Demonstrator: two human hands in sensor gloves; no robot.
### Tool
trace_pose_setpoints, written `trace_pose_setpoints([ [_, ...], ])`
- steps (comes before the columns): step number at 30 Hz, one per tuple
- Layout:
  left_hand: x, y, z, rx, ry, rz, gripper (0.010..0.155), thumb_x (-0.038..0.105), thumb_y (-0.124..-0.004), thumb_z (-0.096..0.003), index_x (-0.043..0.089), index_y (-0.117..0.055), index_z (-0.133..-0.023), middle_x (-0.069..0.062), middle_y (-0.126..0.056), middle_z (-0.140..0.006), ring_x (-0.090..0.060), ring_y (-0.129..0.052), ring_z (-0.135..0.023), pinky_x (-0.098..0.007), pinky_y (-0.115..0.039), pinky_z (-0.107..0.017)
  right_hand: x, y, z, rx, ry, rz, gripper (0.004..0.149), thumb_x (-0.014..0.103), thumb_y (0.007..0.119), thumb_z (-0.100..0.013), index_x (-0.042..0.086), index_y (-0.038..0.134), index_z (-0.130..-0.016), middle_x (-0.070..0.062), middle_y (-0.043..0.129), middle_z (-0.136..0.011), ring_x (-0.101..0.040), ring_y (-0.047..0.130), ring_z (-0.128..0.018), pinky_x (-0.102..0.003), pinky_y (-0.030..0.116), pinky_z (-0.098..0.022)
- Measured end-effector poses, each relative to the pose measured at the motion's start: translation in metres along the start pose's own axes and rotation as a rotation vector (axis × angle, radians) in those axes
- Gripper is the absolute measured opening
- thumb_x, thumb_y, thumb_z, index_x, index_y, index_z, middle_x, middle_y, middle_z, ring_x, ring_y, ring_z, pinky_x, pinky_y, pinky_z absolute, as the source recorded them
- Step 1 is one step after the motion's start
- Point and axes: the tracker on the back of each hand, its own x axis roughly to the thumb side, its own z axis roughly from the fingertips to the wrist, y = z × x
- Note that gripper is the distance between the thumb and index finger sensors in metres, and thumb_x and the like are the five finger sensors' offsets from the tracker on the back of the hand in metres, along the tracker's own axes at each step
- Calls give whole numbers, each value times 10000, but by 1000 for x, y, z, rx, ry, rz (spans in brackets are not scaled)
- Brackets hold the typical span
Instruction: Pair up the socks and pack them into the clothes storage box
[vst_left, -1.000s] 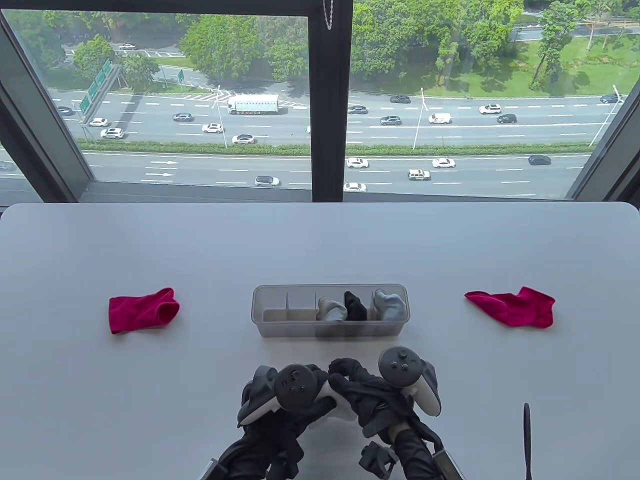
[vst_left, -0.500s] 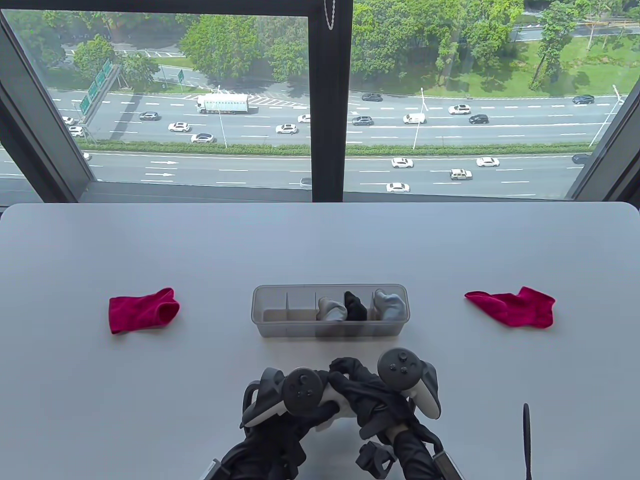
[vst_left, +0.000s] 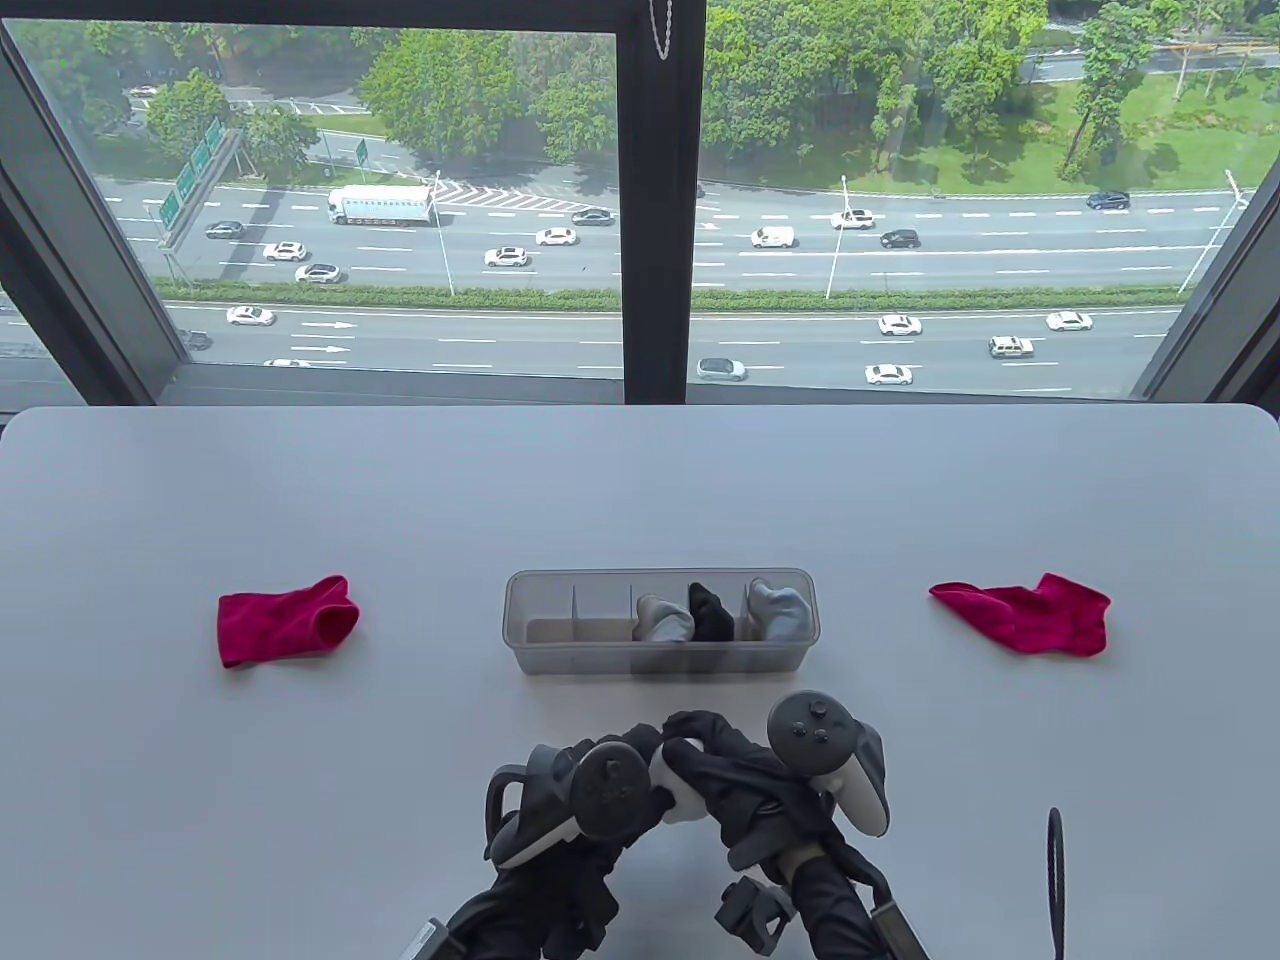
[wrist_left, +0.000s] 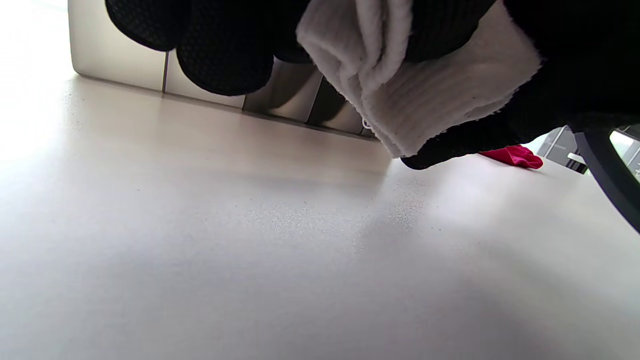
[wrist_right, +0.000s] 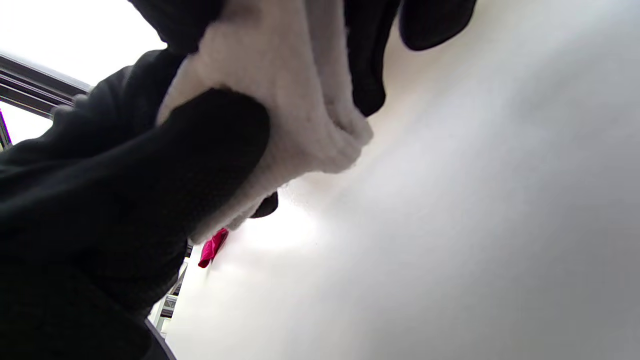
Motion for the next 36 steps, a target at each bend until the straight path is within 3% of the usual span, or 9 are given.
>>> trace_pose_setpoints([
  [3,-7,1,-1,-37,-1,62,606,411,-695,-515,22,-621,-973,-125,-892,-617,-322,-949,-535,-604,-753,-571,-3,2,-2,125,-47,-25,663,398,709,-588,304,326,-1122,-165,422,-1201,-475,514,-1038,-687,416,-734],
  [7,-9,5,3,51,17,84,632,447,-692,-519,35,-607,-992,-130,-910,-557,-340,-966,-510,-610,-755,-559,4,-3,0,-42,-22,54,524,418,713,-582,269,553,-1058,-78,838,-920,-258,846,-839,-599,536,-755],
  [10,-2,1,3,-3,-22,29,759,491,-712,-504,125,-406,-1094,-198,-650,-1044,-462,-710,-939,-689,-563,-707,3,-3,3,-85,-9,40,516,417,637,-623,145,529,-1049,-80,865,-816,-231,890,-726,-570,577,-741],
  [12,1,1,3,5,-10,-7,716,453,-703,-519,138,-412,-1093,-180,-690,-994,-442,-754,-891,-672,-590,-702,2,-4,3,-73,0,-31,504,410,627,-631,130,540,-1041,-95,875,-787,-240,893,-697,-572,583,-732],
  [17,-2,5,2,14,-22,59,630,403,-677,-529,35,-546,-1023,-139,-874,-670,-321,-930,-556,-606,-750,-569,2,-3,-1,142,-110,-136,710,402,731,-580,294,299,-1132,-165,401,-1211,-480,515,-1037,-677,428,-739],
  [20,-7,5,3,22,-15,89,635,428,-676,-530,28,-552,-1007,-128,-898,-601,-301,-945,-479,-590,-776,-525,6,-8,1,24,-76,-16,585,360,776,-558,296,517,-1079,-128,730,-1049,-333,759,-929,-619,531,-743],
  [24,4,6,5,37,-36,9,775,476,-705,-511,124,-338,-1096,-203,-600,-1067,-449,-712,-922,-683,-567,-708,8,-12,6,-104,-45,68,529,430,678,-607,167,554,-1050,-111,872,-832,-244,899,-715,-575,599,-724],
  [33,-16,6,1,-19,-84,211,647,419,-639,-547,22,-494,-1036,-150,-870,-702,-313,-940,-553,-595,-754,-579,8,-12,3,91,-122,-31,740,357,798,-553,312,327,-1122,-159,553,-1151,-402,660,-996,-644,506,-741],
  [36,-16,6,2,-2,-63,281,692,417,-652,-548,78,-373,-1083,-244,-681,-1026,-489,-763,-901,-679,-599,-684,11,-17,5,-53,-98,33,617,413,776,-558,277,491,-1088,-109,775,-1007,-276,830,-873,-597,562,-747],
])
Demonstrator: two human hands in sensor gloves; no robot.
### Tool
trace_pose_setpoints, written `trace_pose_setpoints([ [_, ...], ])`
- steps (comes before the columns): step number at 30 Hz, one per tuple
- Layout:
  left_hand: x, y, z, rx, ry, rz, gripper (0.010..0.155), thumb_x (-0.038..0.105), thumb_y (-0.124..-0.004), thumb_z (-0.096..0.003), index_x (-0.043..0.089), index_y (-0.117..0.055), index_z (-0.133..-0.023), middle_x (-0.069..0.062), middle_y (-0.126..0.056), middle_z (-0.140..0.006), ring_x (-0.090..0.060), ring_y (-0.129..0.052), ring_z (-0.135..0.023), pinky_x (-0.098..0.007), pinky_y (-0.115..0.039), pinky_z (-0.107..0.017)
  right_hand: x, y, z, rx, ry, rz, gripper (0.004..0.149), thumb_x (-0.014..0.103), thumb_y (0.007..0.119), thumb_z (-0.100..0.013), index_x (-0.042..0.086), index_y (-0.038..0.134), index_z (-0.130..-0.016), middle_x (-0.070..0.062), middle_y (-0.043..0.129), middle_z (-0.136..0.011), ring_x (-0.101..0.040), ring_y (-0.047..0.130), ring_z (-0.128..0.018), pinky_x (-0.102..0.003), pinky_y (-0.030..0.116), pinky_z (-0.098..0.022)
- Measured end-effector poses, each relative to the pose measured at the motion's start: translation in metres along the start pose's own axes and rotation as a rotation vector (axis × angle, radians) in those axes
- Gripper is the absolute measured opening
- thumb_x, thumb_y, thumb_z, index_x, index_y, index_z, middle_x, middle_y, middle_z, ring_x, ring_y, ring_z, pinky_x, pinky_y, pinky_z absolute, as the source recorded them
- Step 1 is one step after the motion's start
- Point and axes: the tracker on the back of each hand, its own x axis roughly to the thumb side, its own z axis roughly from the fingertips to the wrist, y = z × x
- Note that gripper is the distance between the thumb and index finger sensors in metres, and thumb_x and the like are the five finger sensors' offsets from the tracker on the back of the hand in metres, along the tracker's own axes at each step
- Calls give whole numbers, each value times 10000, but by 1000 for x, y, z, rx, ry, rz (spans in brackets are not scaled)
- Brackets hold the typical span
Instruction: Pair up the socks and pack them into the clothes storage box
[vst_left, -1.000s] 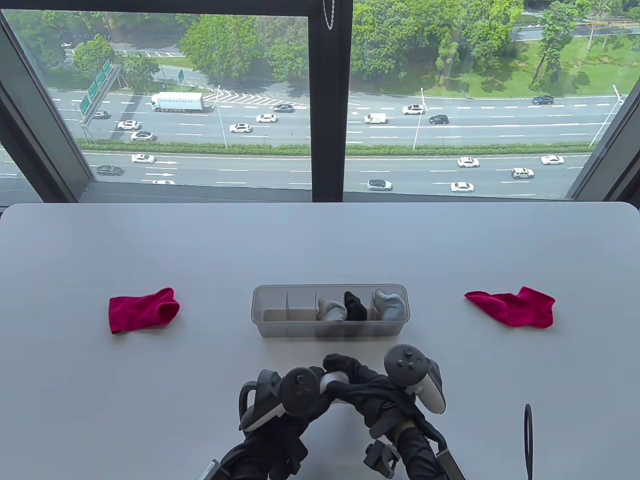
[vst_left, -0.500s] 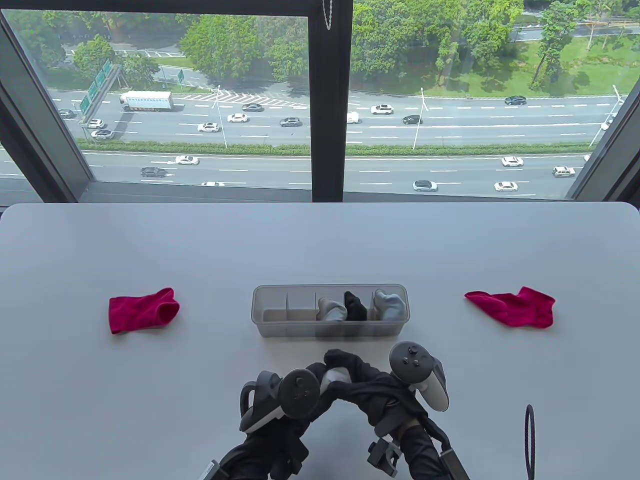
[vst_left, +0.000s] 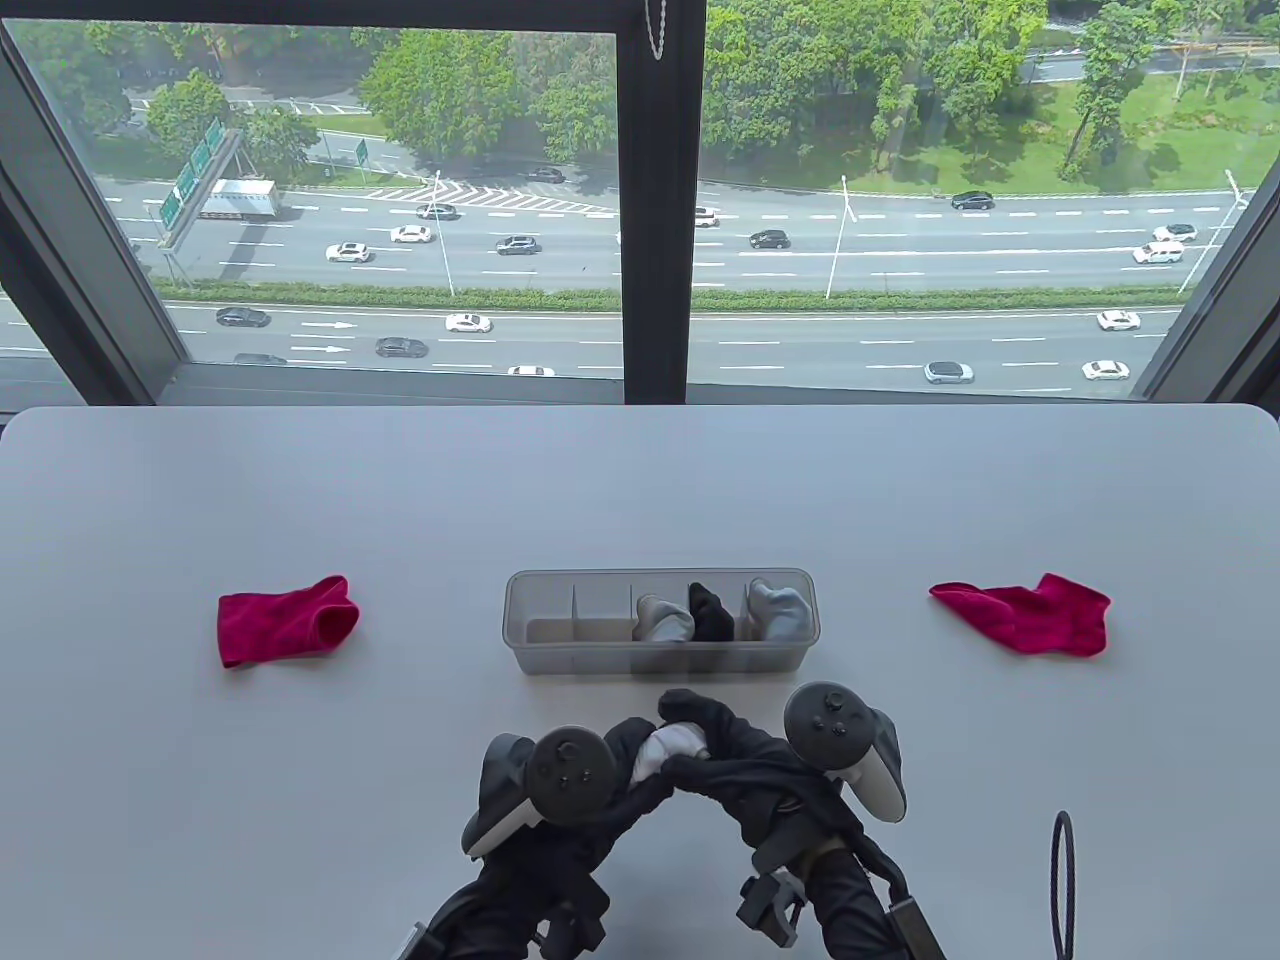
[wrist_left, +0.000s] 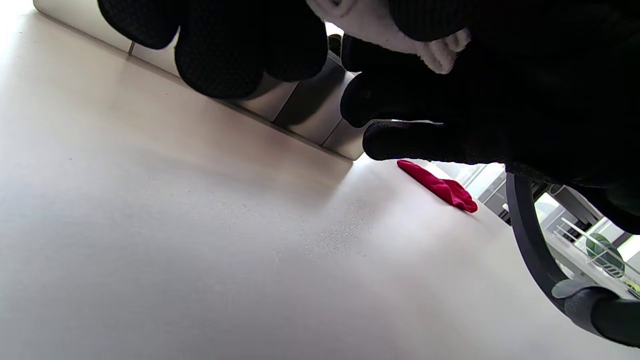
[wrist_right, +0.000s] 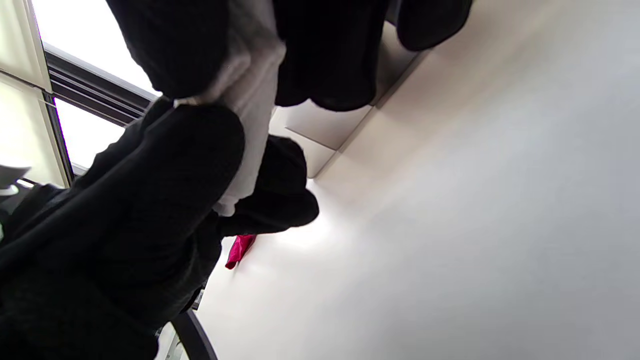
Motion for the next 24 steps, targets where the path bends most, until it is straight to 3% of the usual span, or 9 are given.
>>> trace_pose_setpoints([
  [1,4,2,1,23,8,-48,715,410,-667,-546,177,-292,-1109,-239,-442,-1144,-509,-541,-1038,-701,-488,-733,0,0,1,-31,16,3,600,435,770,-571,235,522,-1079,-124,815,-949,-272,860,-815,-584,578,-742],
  [2,8,5,2,54,5,-99,642,364,-670,-555,291,-339,-1100,-211,-343,-1166,-485,-452,-1066,-696,-427,-758,-1,-1,2,-58,23,18,605,453,759,-576,208,524,-1077,-118,835,-915,-259,876,-786,-579,589,-738],
  [4,13,9,3,107,15,-138,587,291,-667,-566,244,-433,-1102,-168,-472,-1120,-432,-578,-1005,-664,-497,-753,0,-1,3,-93,7,11,670,509,742,-555,181,497,-1086,-90,858,-870,-219,897,-746,-564,602,-743],
  [8,0,20,5,173,20,47,562,286,-682,-565,81,-518,-1062,-218,-757,-966,-405,-886,-792,-599,-741,-637,2,1,5,-21,-64,-183,816,432,773,-564,185,253,-1142,-113,700,-1014,-275,753,-901,-612,510,-769],
  [11,-7,20,6,183,-18,347,538,245,-690,-564,86,-514,-1046,-223,-804,-948,-421,-921,-789,-601,-759,-629,6,9,2,0,-27,-150,753,427,724,-590,144,296,-1142,-179,581,-1069,-348,654,-944,-618,492,-762],
  [13,-2,18,7,181,-9,431,498,203,-666,-567,84,-538,-1033,-245,-810,-947,-452,-916,-786,-616,-750,-627,3,15,1,55,-41,-137,671,515,592,-622,167,333,-1134,-250,467,-1141,-385,640,-985,-586,558,-756],
  [16,-4,21,8,189,-35,418,508,319,-666,-573,64,-635,-1012,-242,-804,-968,-473,-871,-813,-647,-695,-641,4,14,2,15,-22,-281,596,409,612,-655,113,371,-1113,-236,561,-1100,-364,741,-922,-553,616,-737],
  [19,-5,24,11,236,-22,427,446,311,-646,-581,80,-748,-949,-225,-860,-915,-469,-886,-776,-649,-695,-630,8,9,4,-36,-36,-136,572,412,595,-661,115,394,-1107,-167,642,-1055,-315,792,-892,-518,662,-725],
  [24,6,24,11,209,-82,373,449,237,-600,-572,47,-670,-973,-236,-806,-923,-446,-864,-788,-636,-686,-644,8,3,4,-85,-1,-171,572,387,615,-659,101,409,-1109,-170,673,-1016,-300,811,-837,-516,672,-703],
])
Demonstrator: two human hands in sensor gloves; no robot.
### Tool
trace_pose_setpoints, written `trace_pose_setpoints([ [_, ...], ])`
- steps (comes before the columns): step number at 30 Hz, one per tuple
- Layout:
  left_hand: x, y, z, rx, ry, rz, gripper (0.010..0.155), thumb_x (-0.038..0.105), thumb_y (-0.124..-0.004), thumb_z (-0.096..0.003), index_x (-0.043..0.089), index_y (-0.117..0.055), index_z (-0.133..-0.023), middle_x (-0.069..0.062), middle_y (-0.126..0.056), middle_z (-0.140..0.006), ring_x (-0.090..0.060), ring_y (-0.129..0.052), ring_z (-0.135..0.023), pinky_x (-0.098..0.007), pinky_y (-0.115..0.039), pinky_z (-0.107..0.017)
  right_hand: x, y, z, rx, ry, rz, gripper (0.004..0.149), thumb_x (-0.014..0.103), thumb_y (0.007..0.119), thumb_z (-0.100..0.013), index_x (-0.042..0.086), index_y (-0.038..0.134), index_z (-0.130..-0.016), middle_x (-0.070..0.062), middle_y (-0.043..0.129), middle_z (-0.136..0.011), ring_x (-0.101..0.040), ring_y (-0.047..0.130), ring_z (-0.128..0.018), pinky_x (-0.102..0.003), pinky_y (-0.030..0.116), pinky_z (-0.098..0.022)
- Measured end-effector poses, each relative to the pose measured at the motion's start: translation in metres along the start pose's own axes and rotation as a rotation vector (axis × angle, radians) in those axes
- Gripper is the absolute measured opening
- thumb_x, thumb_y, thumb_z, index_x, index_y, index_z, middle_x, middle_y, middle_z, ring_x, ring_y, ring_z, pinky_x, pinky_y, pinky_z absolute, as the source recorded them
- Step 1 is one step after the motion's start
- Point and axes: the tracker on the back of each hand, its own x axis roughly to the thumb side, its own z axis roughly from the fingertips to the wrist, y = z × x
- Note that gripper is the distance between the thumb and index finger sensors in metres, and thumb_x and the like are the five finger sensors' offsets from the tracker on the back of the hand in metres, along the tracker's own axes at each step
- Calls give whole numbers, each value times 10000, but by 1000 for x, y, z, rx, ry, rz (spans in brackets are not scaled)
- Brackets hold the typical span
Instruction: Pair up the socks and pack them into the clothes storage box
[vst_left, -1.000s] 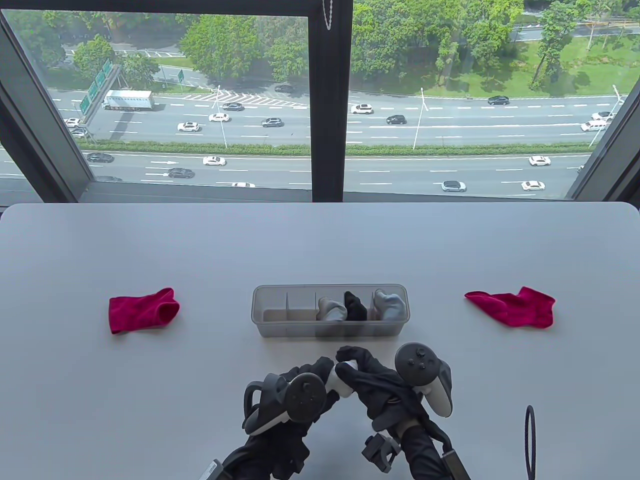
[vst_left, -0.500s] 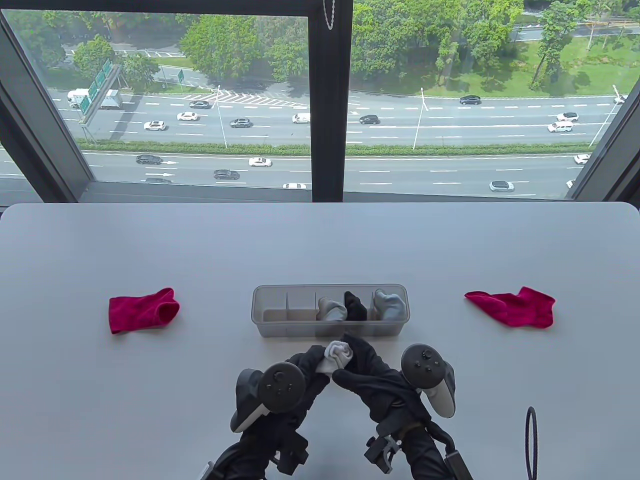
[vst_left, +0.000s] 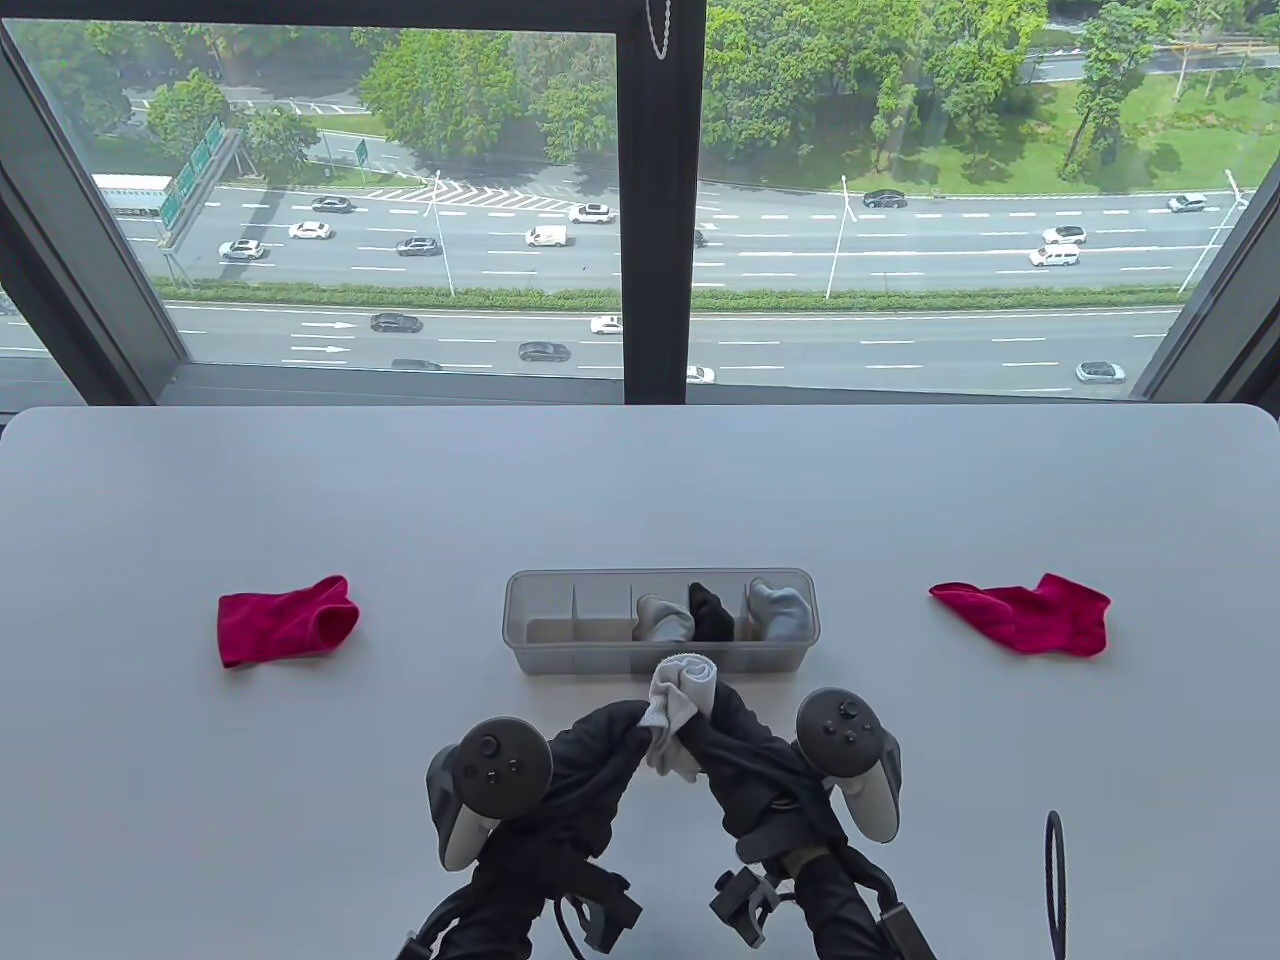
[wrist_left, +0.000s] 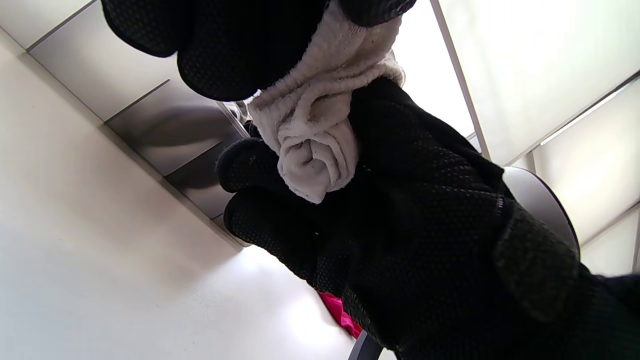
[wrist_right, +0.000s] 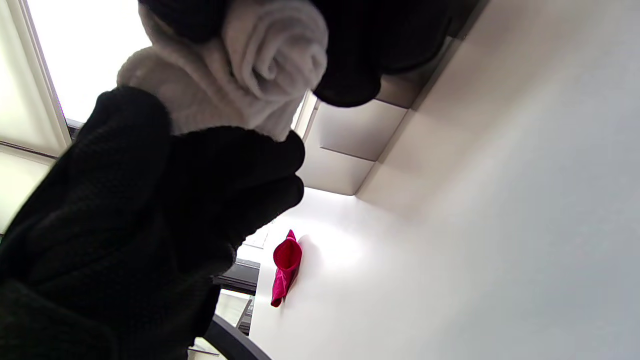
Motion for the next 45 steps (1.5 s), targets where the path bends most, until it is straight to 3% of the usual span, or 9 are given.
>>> trace_pose_setpoints([
  [6,-6,-3,-1,-4,24,-26,425,222,-646,-561,41,-700,-941,-222,-860,-861,-408,-921,-722,-616,-732,-609,5,2,7,-165,29,123,598,398,719,-603,93,476,-1056,-162,797,-947,-255,919,-728,-458,777,-622],
  [10,-15,8,1,41,60,72,409,222,-658,-562,53,-732,-926,-220,-891,-830,-402,-944,-693,-613,-749,-591,17,12,5,80,-125,124,669,402,564,-618,67,321,-1143,-299,559,-1105,-395,738,-915,-536,681,-687],
  [12,-18,11,0,29,58,115,403,220,-668,-563,49,-747,-920,-221,-901,-821,-404,-951,-684,-613,-756,-584,19,16,6,134,-134,79,847,481,639,-566,40,212,-1150,-365,405,-1133,-478,614,-954,-586,619,-693],
  [15,-13,5,-4,-74,2,180,376,229,-682,-566,23,-761,-871,-215,-918,-775,-391,-968,-660,-607,-770,-572,19,19,5,35,-124,354,927,564,688,-473,55,298,-1143,-308,492,-1122,-399,721,-902,-508,702,-662],
  [17,-14,5,-4,-76,22,117,372,236,-680,-564,43,-765,-871,-198,-920,-782,-390,-962,-669,-609,-761,-583,17,15,5,50,-138,375,893,569,676,-483,70,335,-1141,-253,563,-1108,-322,794,-851,-429,753,-637],
  [21,-17,9,-3,-63,66,120,403,253,-654,-575,56,-757,-912,-204,-893,-824,-431,-922,-703,-637,-719,-599,13,12,2,47,-92,263,660,380,676,-602,104,407,-1138,-224,603,-1096,-305,846,-772,-408,773,-584],
  [27,-24,21,-2,174,210,9,428,274,-641,-552,64,-737,-912,-201,-881,-810,-425,-915,-704,-637,-714,-603,16,18,3,84,-126,284,552,394,600,-644,179,445,-1128,-160,575,-1101,-272,828,-762,-381,755,-578],
  [36,-40,27,-8,98,277,-42,401,252,-653,-568,153,-783,-935,-207,-873,-850,-438,-931,-695,-651,-720,-590,18,35,-2,290,-125,411,543,360,656,-623,230,485,-1122,-160,460,-1124,-324,773,-807,-406,720,-606],
  [45,-15,10,-14,-39,99,-157,396,246,-638,-562,207,-789,-925,-206,-820,-923,-455,-889,-788,-665,-689,-634,20,56,-4,428,-79,609,535,316,624,-610,312,449,-1115,-209,382,-1121,-358,708,-827,-410,695,-615],
])
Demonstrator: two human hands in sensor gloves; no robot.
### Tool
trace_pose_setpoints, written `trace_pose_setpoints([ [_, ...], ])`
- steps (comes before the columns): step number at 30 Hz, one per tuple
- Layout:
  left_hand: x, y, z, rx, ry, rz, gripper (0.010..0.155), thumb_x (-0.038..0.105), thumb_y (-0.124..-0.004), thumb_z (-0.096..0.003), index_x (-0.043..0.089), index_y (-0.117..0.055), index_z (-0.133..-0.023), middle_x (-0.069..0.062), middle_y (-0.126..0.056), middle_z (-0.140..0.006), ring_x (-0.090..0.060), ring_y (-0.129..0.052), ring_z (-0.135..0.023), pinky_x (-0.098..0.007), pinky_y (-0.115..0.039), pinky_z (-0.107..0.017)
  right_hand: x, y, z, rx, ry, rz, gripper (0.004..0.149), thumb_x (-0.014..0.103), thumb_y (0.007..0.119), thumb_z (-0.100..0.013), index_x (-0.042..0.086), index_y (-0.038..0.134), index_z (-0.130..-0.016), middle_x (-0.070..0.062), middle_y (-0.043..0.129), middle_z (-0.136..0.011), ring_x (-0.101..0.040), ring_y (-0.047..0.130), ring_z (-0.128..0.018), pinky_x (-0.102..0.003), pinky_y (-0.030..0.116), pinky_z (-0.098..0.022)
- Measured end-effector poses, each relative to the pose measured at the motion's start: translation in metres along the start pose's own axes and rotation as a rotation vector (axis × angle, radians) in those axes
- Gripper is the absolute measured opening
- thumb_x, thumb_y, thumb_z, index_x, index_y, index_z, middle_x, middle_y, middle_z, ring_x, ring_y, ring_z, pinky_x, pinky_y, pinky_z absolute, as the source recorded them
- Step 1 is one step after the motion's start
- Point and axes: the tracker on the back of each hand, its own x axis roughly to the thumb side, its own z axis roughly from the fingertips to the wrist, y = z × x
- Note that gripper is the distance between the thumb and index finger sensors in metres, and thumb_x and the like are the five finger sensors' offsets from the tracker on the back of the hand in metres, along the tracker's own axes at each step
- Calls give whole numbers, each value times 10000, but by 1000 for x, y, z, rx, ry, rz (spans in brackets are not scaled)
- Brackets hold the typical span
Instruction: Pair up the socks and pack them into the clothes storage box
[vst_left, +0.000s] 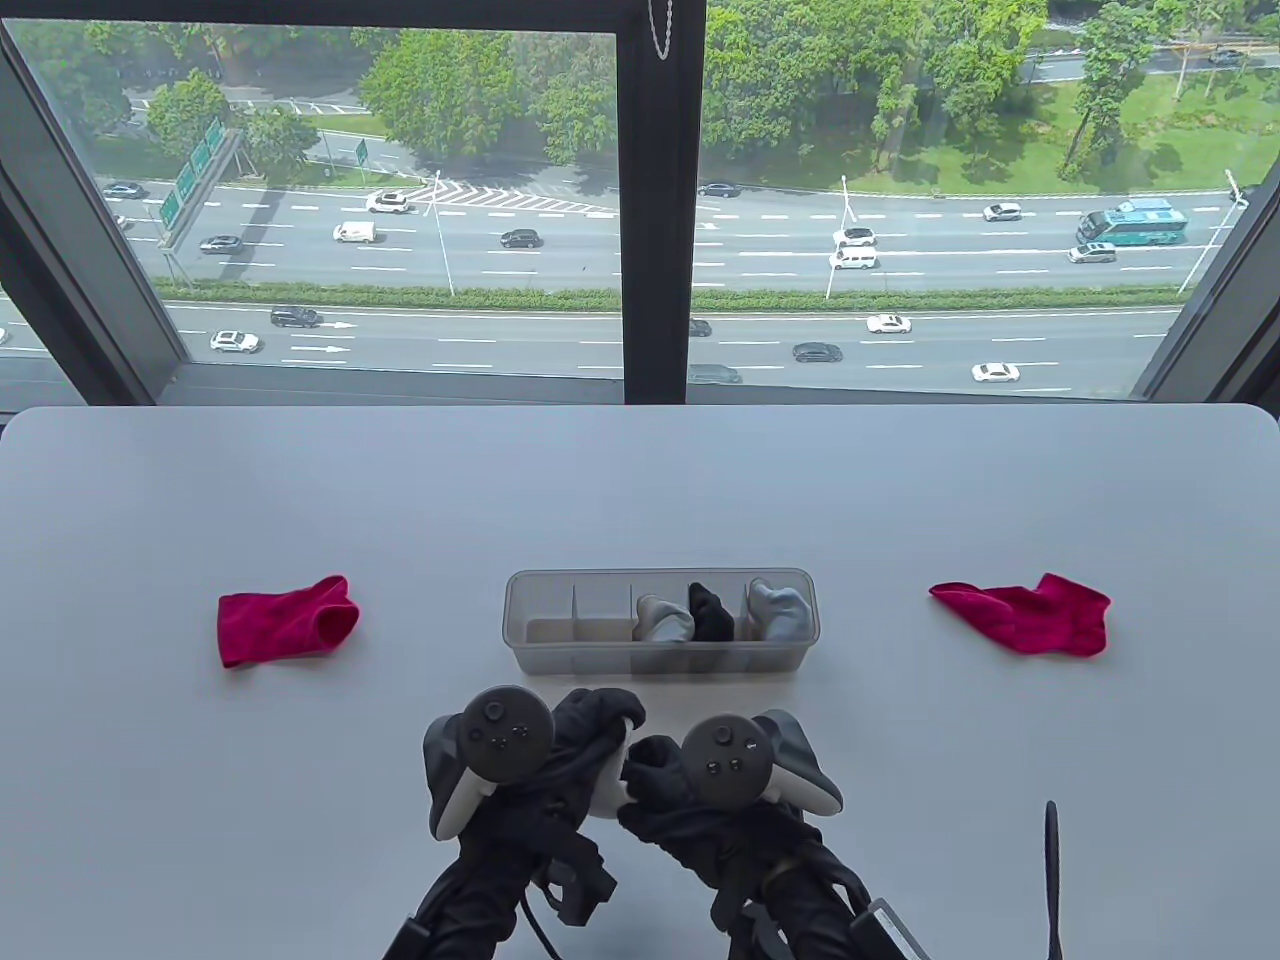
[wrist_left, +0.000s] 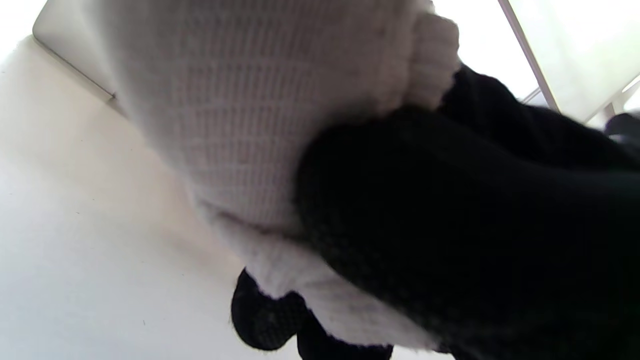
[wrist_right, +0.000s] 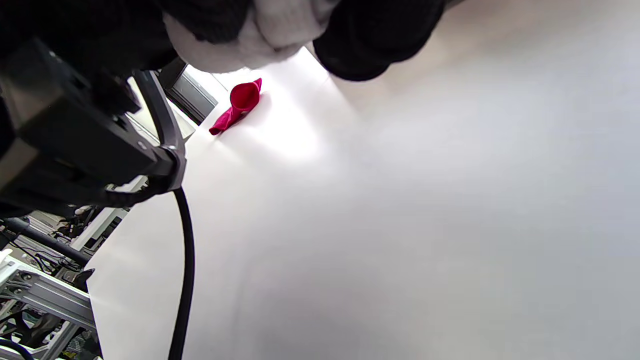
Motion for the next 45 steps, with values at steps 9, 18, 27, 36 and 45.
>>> trace_pose_setpoints([
  [9,0,-6,5,-69,-48,203,612,374,-607,-584,205,-433,-1146,-288,-431,-1176,-534,-684,-941,-647,-629,-675,-21,-23,17,-420,88,-221,490,421,792,-521,328,732,-998,-220,777,-945,-248,932,-670,-311,863,-490],
  [18,-17,-5,6,69,138,530,522,206,-512,-580,120,-518,-1094,-340,-635,-1036,-430,-972,-643,-531,-897,-460,-27,-28,25,-474,22,-434,845,357,792,-560,159,238,-1166,-264,365,-1177,-329,692,-1003,-419,706,-765],
  [27,-17,-21,-1,-279,55,513,767,377,-709,-555,38,-329,-1127,-341,-546,-1026,-439,-831,-764,-613,-735,-599,-17,-21,21,-458,79,-90,870,430,749,-550,74,228,-1149,-301,518,-1125,-357,771,-921,-458,723,-698],
  [36,-20,-27,3,-115,140,739,587,266,-555,-595,-38,-394,-1071,-378,-677,-951,-450,-938,-728,-586,-831,-549,-10,-27,32,-744,212,150,825,539,743,-533,123,318,-1104,-192,583,-1085,-318,827,-880,-423,771,-665],
  [45,-13,-34,4,-162,101,708,656,290,-603,-586,-65,-327,-1064,-361,-652,-1004,-472,-873,-838,-621,-755,-607,-14,-29,32,-704,185,112,423,375,649,-622,154,639,-983,-108,853,-916,-244,930,-799,-388,830,-622],
])
